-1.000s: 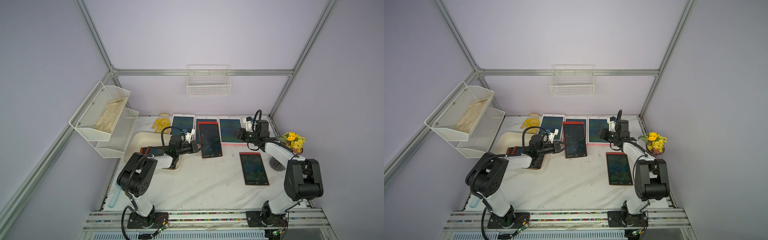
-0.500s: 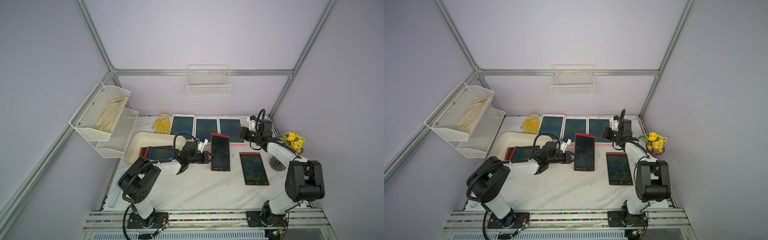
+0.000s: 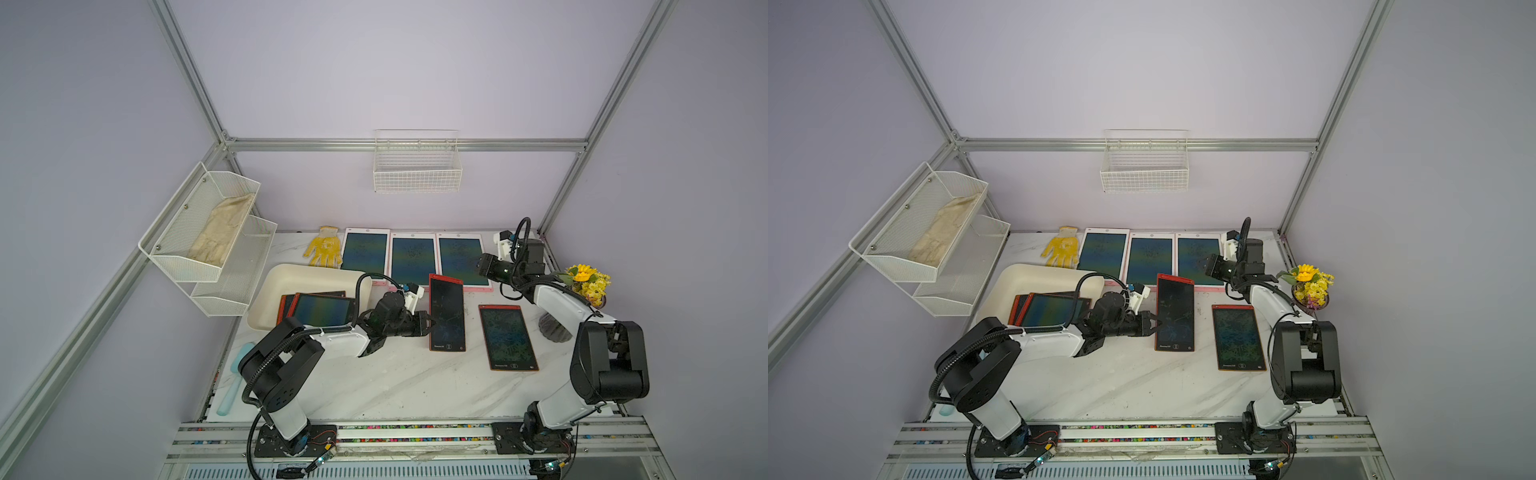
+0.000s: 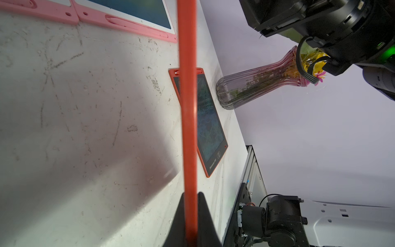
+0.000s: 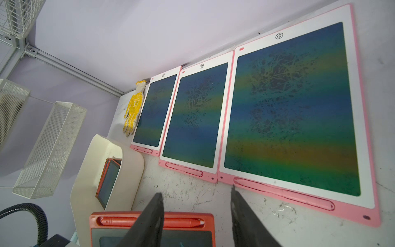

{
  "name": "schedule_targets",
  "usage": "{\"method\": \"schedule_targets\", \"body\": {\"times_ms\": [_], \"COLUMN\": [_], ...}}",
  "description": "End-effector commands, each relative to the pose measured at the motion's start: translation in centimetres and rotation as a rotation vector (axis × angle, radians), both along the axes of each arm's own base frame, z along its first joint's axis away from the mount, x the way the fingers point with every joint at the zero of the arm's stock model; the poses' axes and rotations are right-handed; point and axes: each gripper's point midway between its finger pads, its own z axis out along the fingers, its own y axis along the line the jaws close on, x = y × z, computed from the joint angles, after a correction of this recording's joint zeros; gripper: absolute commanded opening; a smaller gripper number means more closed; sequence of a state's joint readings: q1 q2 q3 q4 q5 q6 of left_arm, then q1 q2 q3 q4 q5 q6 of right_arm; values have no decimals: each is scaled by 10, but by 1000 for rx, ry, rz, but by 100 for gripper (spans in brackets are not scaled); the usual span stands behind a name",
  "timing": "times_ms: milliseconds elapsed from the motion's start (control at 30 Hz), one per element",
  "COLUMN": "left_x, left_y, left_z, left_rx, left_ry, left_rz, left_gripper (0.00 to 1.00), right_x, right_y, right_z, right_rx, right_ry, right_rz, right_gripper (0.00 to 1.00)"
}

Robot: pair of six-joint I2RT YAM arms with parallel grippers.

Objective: Take out the writing tablet from the storage box
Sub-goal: Place the writing tablet at the center of the board.

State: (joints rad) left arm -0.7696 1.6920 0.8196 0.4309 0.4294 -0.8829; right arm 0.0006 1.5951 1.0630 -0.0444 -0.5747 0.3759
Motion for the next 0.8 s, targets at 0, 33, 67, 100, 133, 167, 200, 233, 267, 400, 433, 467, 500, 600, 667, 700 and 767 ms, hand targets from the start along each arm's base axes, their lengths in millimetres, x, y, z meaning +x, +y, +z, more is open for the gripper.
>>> {"method": "schedule_targets", "body": {"times_ms": [0, 33, 67, 100, 133, 167, 200, 233, 267, 400, 433, 467, 500, 600, 667, 700, 767], "left_x": [-3, -5, -7, -9, -12, -15, -18, -20, -22, -27, -27, -28, -29, -31, -32, -33, -32], "left_y": [2, 1, -2, -4, -6, -9, -11, -13, -15, -20, -21, -21, -21, -19, -18, -19, -23], "left_z": [-9, -12, -18, -22, -28, -34, -38, -44, -49, -63, -67, -71, -74, -84, -88, -89, -92], "left_rx": [-4, -3, 4, 7, 12, 17, 21, 25, 26, 29, 33, 36, 40, 54, 62, 62, 71], "left_ry": [14, 29, 45, 59, 81, 103, 121, 143, 166, 224, 239, 256, 266, 299, 313, 317, 324], "left_rz": [30, 27, 21, 16, 14, 10, 3, 2, -3, -8, -6, -5, -5, 3, 3, -3, -14], "left_gripper": [0, 0, 0, 0, 0, 0, 0, 0, 0, 1, 3, 5, 6, 9, 15, 16, 19], "right_x": [6, 6, 6, 5, 4, 4, 4, 4, 3, 1, 1, 0, 0, -2, -3, -3, -3], "right_y": [-1, -2, -1, -1, 0, 0, 1, 2, 2, 7, 7, 8, 8, 11, 12, 12, 13], "right_z": [13, 14, 15, 15, 15, 16, 16, 16, 16, 15, 15, 15, 15, 16, 16, 16, 16], "right_rx": [-16, -17, -16, -15, -11, -8, -7, -4, -1, 15, 17, 19, 20, 25, 29, 31, 33], "right_ry": [-62, -63, -67, -67, -69, -71, -72, -71, -73, -69, -68, -68, -70, -73, -72, -72, -72], "right_rz": [8, 8, 9, 12, 16, 19, 21, 25, 31, 57, 62, 66, 68, 83, 92, 95, 98], "right_gripper": [53, 53, 53, 53, 53, 53, 53, 53, 53, 53, 53, 53, 53, 53, 53, 53, 53]}}
